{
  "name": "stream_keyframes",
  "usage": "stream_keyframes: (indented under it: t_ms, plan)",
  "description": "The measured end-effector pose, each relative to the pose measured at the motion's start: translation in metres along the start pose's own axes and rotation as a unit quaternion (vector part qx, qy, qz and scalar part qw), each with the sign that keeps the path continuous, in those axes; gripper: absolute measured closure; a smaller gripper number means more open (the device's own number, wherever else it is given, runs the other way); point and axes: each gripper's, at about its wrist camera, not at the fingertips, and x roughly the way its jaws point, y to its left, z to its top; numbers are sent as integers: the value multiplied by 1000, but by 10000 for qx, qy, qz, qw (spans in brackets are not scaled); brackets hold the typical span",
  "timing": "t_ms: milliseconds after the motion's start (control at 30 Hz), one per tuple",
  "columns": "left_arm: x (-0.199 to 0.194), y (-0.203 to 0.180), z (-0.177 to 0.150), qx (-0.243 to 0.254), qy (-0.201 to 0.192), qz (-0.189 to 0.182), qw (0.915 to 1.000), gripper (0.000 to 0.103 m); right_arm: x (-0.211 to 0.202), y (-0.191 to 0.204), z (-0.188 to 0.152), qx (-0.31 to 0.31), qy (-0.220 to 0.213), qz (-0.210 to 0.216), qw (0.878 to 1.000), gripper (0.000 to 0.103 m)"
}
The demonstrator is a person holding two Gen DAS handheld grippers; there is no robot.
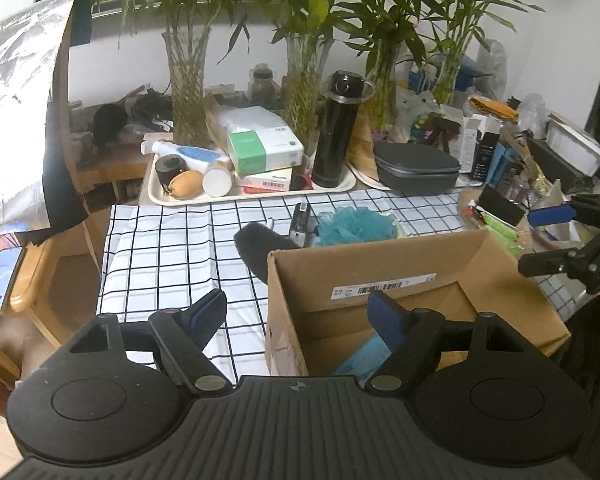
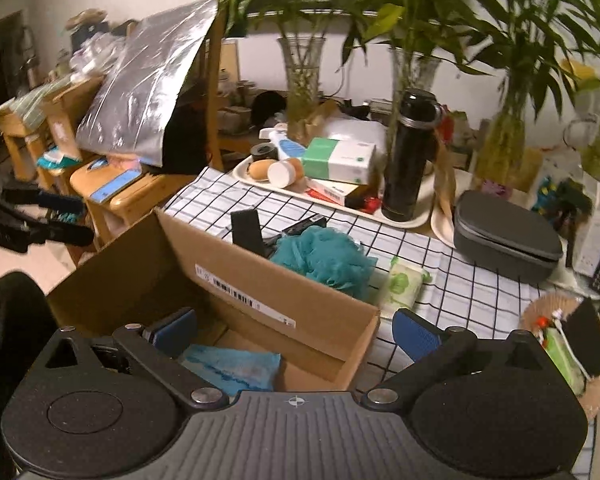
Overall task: Organize soft objects
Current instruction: 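Reach the left gripper to the black foam sponge and grasp it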
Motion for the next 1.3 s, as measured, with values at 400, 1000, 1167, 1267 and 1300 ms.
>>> stream_keyframes:
  t_ms: [400,1000,1167,1267,1300]
  plan:
    - [6,5,11,-154,-40,41,9999,26,2,-13,5,567,48,-333,9978,0]
    - [49,42,36,-476,196,-190,9985,26,37,-61,15,1333,-42,-665,9888,0]
    - [70,56,42,-564,352,-264,9974,26,55,-75,19,1313,-90,-779,9882,0]
    - [86,64,46,-641,472,-408,9960,26,65,-84,20,1375,-134,-781,9873,0]
    - [91,66,47,-658,517,-472,9954,26,69,-87,20,1411,-138,-794,9867,0]
